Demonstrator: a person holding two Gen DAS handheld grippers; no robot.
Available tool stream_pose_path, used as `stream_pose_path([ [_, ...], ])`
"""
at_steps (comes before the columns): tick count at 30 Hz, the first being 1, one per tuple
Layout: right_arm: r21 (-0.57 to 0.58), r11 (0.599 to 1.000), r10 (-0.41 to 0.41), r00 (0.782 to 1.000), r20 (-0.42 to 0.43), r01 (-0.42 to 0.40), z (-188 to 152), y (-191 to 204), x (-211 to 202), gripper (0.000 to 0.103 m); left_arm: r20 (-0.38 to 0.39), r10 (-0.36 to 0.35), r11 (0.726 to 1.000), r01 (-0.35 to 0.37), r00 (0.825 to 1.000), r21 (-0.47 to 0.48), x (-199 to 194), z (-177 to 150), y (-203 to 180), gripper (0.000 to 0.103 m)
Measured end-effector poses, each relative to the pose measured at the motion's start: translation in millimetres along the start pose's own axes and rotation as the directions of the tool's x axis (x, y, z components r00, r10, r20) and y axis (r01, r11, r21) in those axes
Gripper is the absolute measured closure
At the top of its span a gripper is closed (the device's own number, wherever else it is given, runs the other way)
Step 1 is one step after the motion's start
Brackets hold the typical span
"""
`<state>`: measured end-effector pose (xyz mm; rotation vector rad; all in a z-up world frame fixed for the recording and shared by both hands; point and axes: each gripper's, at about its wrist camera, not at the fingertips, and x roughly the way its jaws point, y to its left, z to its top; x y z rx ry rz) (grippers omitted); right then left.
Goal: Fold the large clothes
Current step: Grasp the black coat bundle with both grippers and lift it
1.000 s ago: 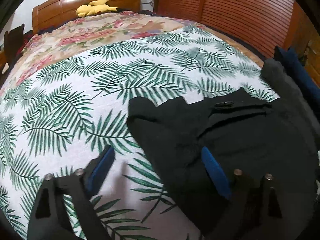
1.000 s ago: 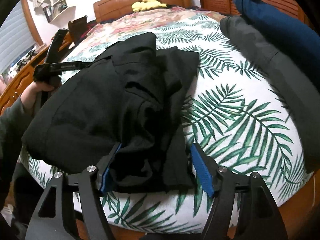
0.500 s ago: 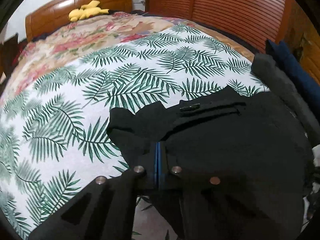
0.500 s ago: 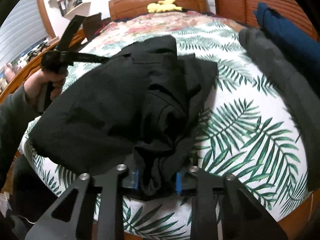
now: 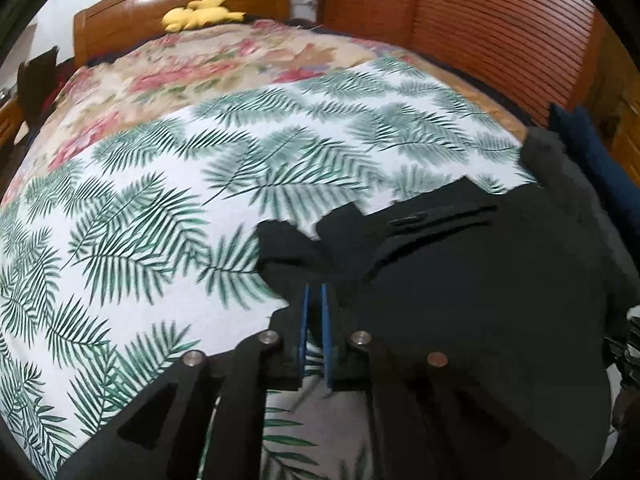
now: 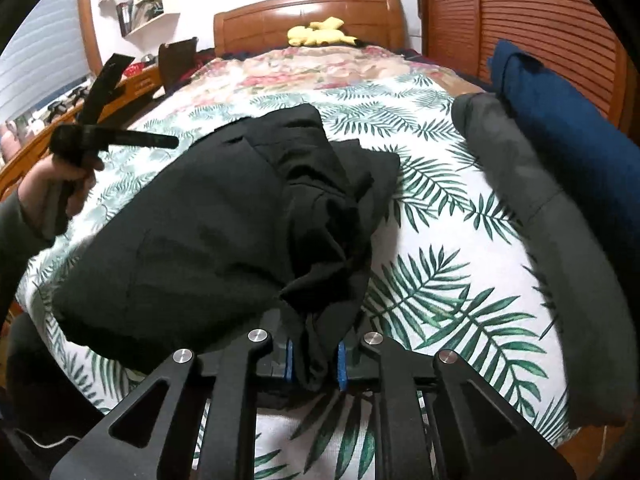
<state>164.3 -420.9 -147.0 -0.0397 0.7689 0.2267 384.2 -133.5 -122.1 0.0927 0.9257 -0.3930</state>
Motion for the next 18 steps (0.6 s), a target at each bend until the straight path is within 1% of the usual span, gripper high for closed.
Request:
stream_pose_path([
  [1, 0.000, 1.000, -0.003, 1.000, 0.002, 0.003, -0.6, 0.9, 0.2, 0.091, -0.002, 0.005, 1.000, -0.005, 1.000, 0.004, 3.0, -1.3, 1.5, 0.096],
  [3, 0.004, 1.000, 0.000, 1.000, 0.001, 0.000, -2.3, -1.0, -0.4, 0.091, -0.010, 0.019, 1.000, -0.019, 1.000, 0.005, 9.8, -3.2, 3.1, 0.087],
  [8, 0.003, 1.000, 0.000, 1.000, -0.006, 0.000, -2.9, -0.1, 0.8, 0.090, -0.030, -0.022, 0.998, 0.020, 0.999, -0.060, 28.2, -0.6, 15.7, 0.076],
  [11, -0.005, 1.000, -0.009, 1.000, -0.007, 0.009, -2.8, 1.9, 0.9, 0.090, -0.046, -0.029, 0.997, 0.026, 0.999, -0.072, 40.2, 4.8, 19.7, 0.069],
  [13, -0.004, 1.000, -0.009, 1.000, -0.008, 0.009, -3.3, 1.7, 1.7, 0.090, -0.050, -0.015, 0.998, 0.012, 0.999, -0.068, 46.2, 7.4, 21.4, 0.065],
  [14, -0.002, 1.000, -0.008, 1.000, -0.007, 0.008, -3.7, 1.6, 1.8, 0.090, -0.051, -0.002, 0.998, -0.002, 0.999, -0.066, 49.7, 9.0, 22.8, 0.062],
  [16, 0.000, 1.000, -0.007, 1.000, -0.006, 0.007, -3.9, 2.1, 2.3, 0.090, -0.070, 0.031, 0.997, -0.036, 0.997, -0.071, 58.3, 11.4, 26.2, 0.060],
  [18, 0.002, 1.000, -0.005, 1.000, -0.006, 0.005, -4.2, 1.9, 2.8, 0.090, -0.091, 0.023, 0.997, -0.030, 0.996, -0.073, 67.8, 13.1, 27.4, 0.059],
])
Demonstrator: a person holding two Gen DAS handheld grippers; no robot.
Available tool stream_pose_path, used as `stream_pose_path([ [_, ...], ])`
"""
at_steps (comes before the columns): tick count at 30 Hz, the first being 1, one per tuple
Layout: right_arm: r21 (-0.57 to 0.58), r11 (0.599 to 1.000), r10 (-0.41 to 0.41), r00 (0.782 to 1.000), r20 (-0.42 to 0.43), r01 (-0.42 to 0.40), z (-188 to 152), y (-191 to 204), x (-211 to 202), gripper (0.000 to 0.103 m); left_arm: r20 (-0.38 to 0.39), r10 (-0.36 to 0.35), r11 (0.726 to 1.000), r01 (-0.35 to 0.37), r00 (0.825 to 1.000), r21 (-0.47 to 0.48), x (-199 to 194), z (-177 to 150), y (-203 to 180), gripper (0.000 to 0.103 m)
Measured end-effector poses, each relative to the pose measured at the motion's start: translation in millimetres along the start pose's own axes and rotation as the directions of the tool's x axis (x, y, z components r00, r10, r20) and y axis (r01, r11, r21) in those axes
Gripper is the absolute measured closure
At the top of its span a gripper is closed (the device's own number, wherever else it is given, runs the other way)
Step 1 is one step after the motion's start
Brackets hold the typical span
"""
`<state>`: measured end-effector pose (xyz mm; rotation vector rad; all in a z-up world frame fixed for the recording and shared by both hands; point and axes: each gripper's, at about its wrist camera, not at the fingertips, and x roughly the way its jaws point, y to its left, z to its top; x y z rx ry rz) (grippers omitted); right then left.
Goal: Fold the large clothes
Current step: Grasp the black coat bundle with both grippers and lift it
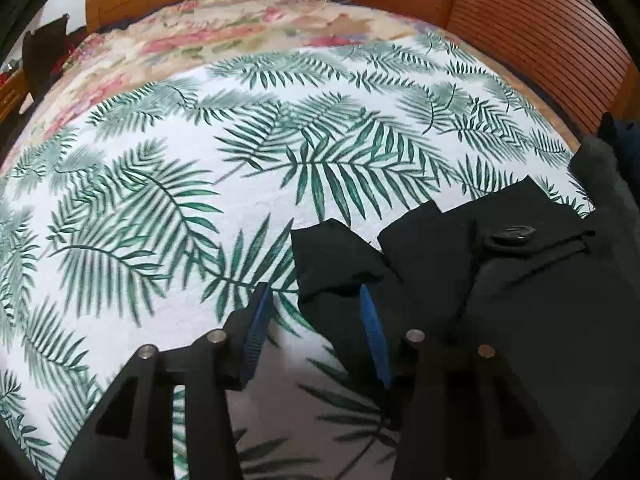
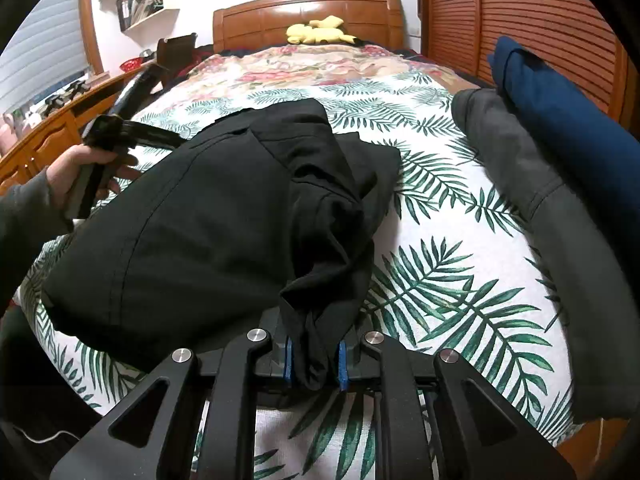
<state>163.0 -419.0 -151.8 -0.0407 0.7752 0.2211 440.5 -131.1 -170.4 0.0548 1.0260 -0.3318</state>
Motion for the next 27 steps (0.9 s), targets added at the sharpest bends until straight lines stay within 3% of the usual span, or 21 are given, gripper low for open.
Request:
stream_pose_path([
  [7, 0.002, 1.000, 0.006, 1.000, 0.003, -0.006, -0.4, -1.3, 2.0, 0.090, 0.015, 0.004, 1.000, -0.004, 1.000, 0.003, 6.6, 4.9, -2.4, 0.059],
  [8, 0.000, 1.000, 0.006, 1.000, 0.007, -0.006, -0.2, -1.1, 1.6, 0.090, 0.021, 0.000, 1.000, 0.000, 1.000, 0.007, 6.3, 4.3, -3.1, 0.069],
  [9, -0.002, 1.000, 0.005, 1.000, 0.010, -0.005, 0.0, -0.5, 0.9, 0.090, 0.021, -0.017, 1.000, 0.017, 1.000, 0.007, 5.9, 3.5, -4.2, 0.085],
  [12, -0.004, 1.000, -0.003, 0.999, 0.035, 0.004, 2.7, 1.1, -3.7, 0.091, 0.068, 0.057, 0.998, -0.059, 0.996, 0.026, -5.3, 2.3, -12.7, 0.097],
  [14, -0.010, 1.000, -0.006, 0.998, 0.063, 0.007, 7.8, 2.1, -10.0, 0.091, 0.106, 0.086, 0.995, -0.091, 0.991, 0.046, -17.6, 2.1, -18.2, 0.099],
  [20, -0.052, 0.999, 0.007, 0.990, 0.139, 0.000, 32.9, -0.6, -30.7, 0.093, 0.194, 0.077, 0.995, -0.088, 0.978, 0.045, -67.2, 9.6, -32.1, 0.101],
  [27, -0.133, 0.989, -0.036, 0.965, 0.261, 0.072, 69.1, -13.3, -75.2, 0.094, 0.316, 0.074, 0.991, -0.105, 0.946, 0.083, -129.7, 40.3, -87.9, 0.102],
])
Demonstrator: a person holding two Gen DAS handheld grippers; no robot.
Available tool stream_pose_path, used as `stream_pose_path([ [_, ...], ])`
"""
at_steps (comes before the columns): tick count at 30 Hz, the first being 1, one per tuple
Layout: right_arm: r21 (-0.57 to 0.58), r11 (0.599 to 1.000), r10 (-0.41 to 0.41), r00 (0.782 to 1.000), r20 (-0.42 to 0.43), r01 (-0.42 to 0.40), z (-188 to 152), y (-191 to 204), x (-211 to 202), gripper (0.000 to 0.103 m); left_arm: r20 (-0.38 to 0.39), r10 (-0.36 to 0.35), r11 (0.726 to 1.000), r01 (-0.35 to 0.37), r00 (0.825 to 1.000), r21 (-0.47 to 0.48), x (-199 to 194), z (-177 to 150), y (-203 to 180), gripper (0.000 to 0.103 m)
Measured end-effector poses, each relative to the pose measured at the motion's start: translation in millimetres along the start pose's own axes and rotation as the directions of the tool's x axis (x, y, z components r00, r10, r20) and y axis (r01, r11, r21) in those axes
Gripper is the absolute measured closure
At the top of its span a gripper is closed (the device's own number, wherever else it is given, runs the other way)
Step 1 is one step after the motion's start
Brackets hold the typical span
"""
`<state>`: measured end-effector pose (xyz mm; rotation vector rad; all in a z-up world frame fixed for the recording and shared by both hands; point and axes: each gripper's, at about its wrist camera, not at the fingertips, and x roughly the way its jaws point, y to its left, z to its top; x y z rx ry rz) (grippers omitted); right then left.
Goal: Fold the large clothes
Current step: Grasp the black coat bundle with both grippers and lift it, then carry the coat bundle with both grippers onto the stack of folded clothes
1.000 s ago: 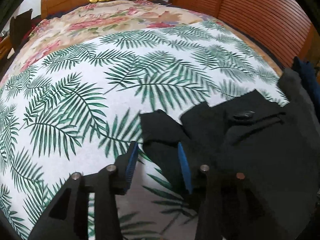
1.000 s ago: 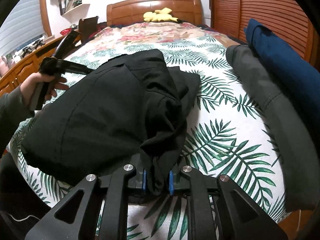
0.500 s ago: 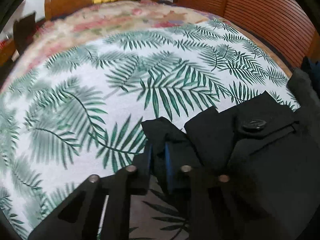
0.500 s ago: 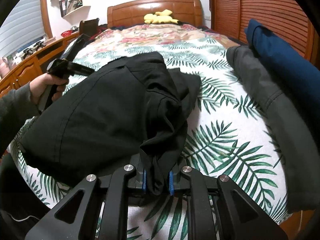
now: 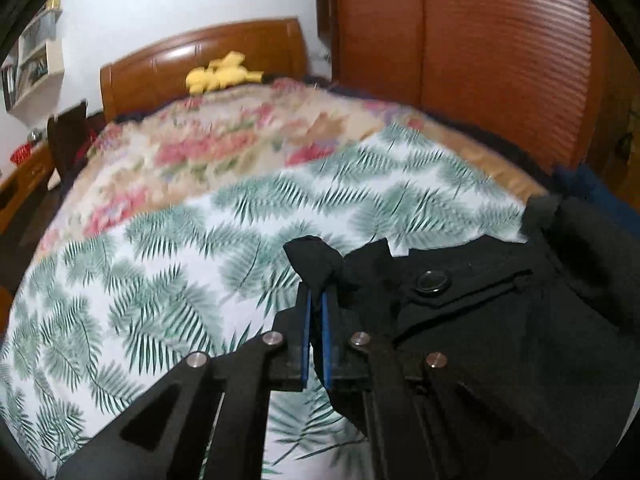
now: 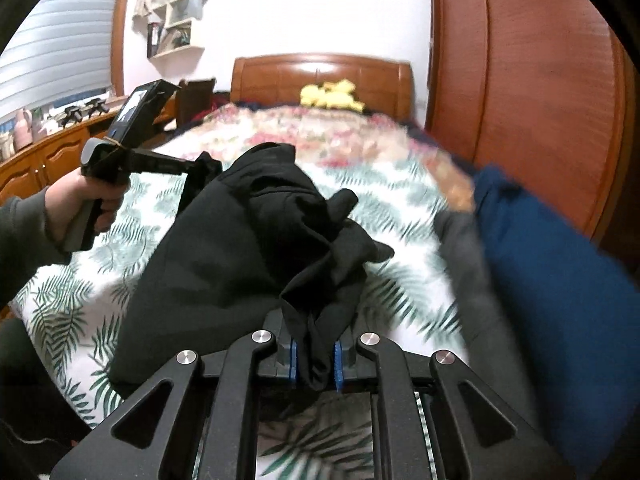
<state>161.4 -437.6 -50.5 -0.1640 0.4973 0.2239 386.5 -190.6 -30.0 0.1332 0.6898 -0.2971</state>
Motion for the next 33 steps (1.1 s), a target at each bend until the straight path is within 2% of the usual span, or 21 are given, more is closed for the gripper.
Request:
stream_pose_path([
  [5, -0.023, 0.995, -0.094, 0.990, 0.105, 0.097, 31.6, -43.0, -47.1, 0.094, 0.110, -0.045, 0.999, 0.044, 0.993, 0.011, -38.0, 59.9, -57.5, 0.102],
  [10, -0.004, 0.971, -0.235, 0.955, 0.182, 0.240, 56.9, -104.7, -100.3, 0.094, 0.215, -0.126, 0.992, 0.120, 0.969, 0.040, -70.1, 127.3, -139.9, 0.102],
  [13, 0.036, 0.949, -0.315, 0.931, 0.185, 0.314, 57.2, -143.1, -122.7, 0.094, 0.229, -0.182, 0.983, 0.168, 0.956, 0.079, -76.1, 145.7, -181.1, 0.102],
  [18, 0.111, 0.912, -0.407, 0.903, 0.135, 0.394, 32.9, -194.2, -145.9, 0.094, 0.207, -0.270, 0.957, 0.240, 0.940, 0.161, -64.7, 151.5, -241.4, 0.102],
  [23, 0.175, 0.890, -0.435, 0.898, 0.060, 0.420, -3.7, -217.9, -152.9, 0.093, 0.152, -0.307, 0.935, 0.267, 0.940, 0.232, -47.6, 139.9, -290.1, 0.102],
  [27, 0.228, 0.851, -0.479, 0.877, -0.036, 0.474, -35.1, -235.3, -141.6, 0.090, 0.122, -0.311, 0.918, 0.265, 0.942, 0.295, -41.0, 130.7, -307.7, 0.100],
  [29, 0.267, 0.837, -0.476, 0.876, -0.071, 0.477, -46.9, -241.8, -137.4, 0.087, 0.101, -0.308, 0.912, 0.263, 0.946, 0.314, -40.3, 128.5, -311.6, 0.100],
  [31, 0.289, 0.828, -0.479, 0.874, -0.085, 0.481, -52.0, -245.5, -138.3, 0.082, 0.120, -0.302, 0.907, 0.247, 0.946, 0.341, -47.6, 125.0, -313.3, 0.098],
  [33, 0.292, 0.817, -0.495, 0.865, -0.089, 0.497, -52.8, -247.1, -142.3, 0.075, 0.147, -0.313, 0.904, 0.247, 0.938, 0.350, -59.7, 120.8, -310.0, 0.089],
])
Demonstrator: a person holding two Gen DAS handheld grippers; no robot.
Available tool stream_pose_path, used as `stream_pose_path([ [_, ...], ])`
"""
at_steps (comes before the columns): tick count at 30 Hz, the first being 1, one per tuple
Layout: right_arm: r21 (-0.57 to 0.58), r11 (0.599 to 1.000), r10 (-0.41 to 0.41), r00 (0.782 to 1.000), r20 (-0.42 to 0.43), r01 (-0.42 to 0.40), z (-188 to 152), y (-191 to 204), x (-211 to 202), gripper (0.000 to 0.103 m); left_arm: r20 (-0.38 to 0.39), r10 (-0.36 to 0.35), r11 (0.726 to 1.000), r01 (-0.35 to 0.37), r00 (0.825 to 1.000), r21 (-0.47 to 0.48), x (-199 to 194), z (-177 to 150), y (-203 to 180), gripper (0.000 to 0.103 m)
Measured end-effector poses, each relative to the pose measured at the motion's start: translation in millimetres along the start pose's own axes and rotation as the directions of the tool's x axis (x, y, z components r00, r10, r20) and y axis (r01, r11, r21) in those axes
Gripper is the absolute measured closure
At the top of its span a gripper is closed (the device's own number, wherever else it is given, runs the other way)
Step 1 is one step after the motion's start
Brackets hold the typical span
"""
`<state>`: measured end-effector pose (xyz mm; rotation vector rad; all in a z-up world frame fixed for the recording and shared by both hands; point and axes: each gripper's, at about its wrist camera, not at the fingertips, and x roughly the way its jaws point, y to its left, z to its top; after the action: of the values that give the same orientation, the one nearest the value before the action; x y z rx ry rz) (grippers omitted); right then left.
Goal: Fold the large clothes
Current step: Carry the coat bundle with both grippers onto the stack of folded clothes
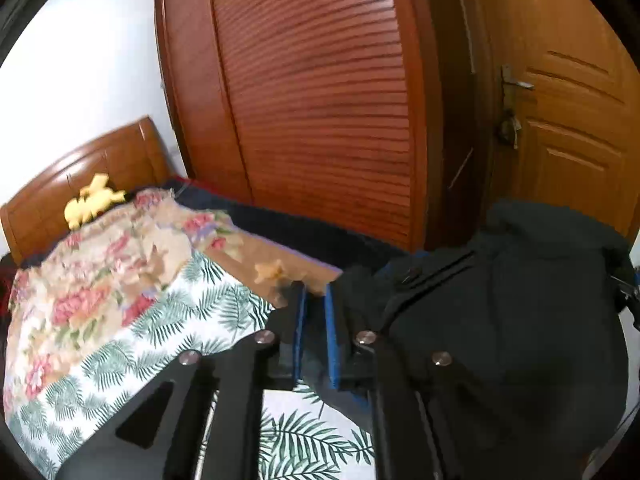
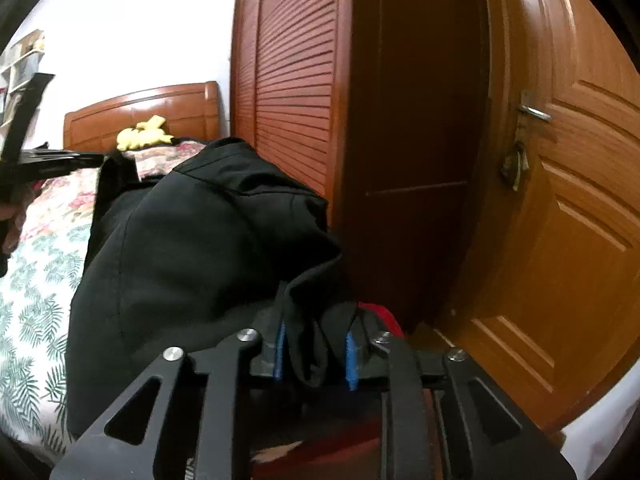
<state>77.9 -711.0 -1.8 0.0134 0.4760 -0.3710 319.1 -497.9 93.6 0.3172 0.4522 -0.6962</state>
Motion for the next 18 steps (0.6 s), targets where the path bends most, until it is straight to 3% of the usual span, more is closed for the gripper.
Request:
stream_pose_path([
  [2, 0.004, 0.999, -0.036, 0.999, 0.024, 0.036, 3.8, -4.2, -6.8, 0.060, 0.009, -0.027, 1.000, 0.027, 1.000, 0.000, -10.3, -3.7, 0.9, 0.081],
  [5, -0.011, 0.995, -0.095, 0.992, 0.078, 0.096, 14.9, -8.2, -22.8, 0.055, 0.033, -0.068, 0.998, 0.068, 0.997, 0.003, -29.6, -13.9, -2.4, 0.075],
  [8, -0.032, 0.999, -0.039, 0.992, 0.118, 0.043, 33.5, -2.3, -33.2, 0.055, 0.062, -0.093, 0.996, 0.093, 0.994, 0.004, -50.6, -28.2, -5.2, 0.068],
  [11, -0.077, 0.994, 0.080, 0.989, 0.126, -0.071, 45.1, 15.4, -34.0, 0.055, 0.079, -0.120, 0.993, 0.121, 0.990, -0.010, -68.3, -42.8, -8.6, 0.066],
  [15, -0.109, 0.975, 0.201, 0.978, 0.055, -0.194, 54.9, 30.3, -7.1, 0.055, 0.092, -0.141, 0.989, 0.143, 0.986, -0.022, -87.8, -63.4, -13.0, 0.064],
  [18, -0.104, 0.969, 0.225, 0.974, -0.022, -0.226, 62.2, 28.0, 25.9, 0.055, 0.117, -0.117, 0.993, 0.120, 0.986, -0.015, -102.8, -75.0, -12.4, 0.062],
])
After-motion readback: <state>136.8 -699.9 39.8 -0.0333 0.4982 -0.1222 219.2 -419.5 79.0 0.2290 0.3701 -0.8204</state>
